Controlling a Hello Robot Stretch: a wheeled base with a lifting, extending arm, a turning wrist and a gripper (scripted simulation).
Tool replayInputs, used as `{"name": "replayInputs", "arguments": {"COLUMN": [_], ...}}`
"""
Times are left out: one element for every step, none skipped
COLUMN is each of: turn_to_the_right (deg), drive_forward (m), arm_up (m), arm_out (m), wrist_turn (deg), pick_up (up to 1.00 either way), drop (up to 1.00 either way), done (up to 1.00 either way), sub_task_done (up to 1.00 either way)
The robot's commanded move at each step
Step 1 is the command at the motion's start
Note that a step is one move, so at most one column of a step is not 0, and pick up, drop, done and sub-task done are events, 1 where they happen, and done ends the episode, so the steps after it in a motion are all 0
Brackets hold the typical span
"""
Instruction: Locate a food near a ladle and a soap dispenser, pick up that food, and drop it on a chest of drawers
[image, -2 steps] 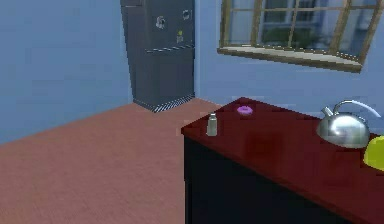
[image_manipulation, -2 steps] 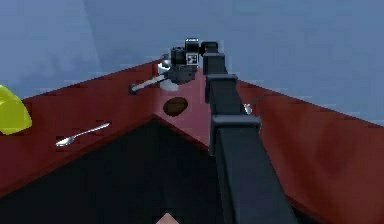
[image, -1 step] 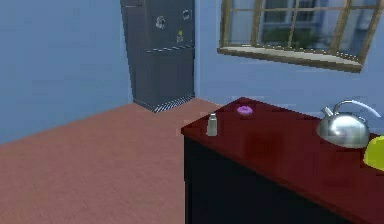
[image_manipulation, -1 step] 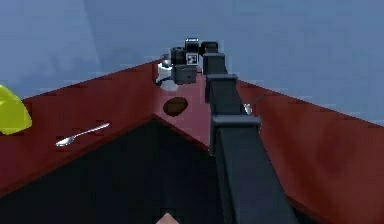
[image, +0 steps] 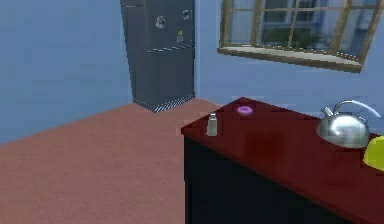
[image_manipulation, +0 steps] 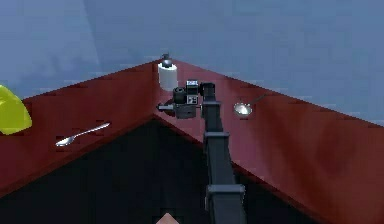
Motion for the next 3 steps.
{"name": "replayInputs", "arguments": {"turn_to_the_right": [0.0, 0.0, 0.0], "drive_forward": [0.00, 0.00, 0.00], "arm_up": [0.00, 0.10, 0.02], "arm_out": [0.00, 0.00, 0.00], "wrist_turn": [0.0, 0.0, 0.0], "pick_up": [1.00, 0.00, 0.00], "drop": [0.00, 0.00, 0.00], "done": [0.00, 0.00, 0.00], "sub_task_done": [0.00, 0.00, 0.00]}}
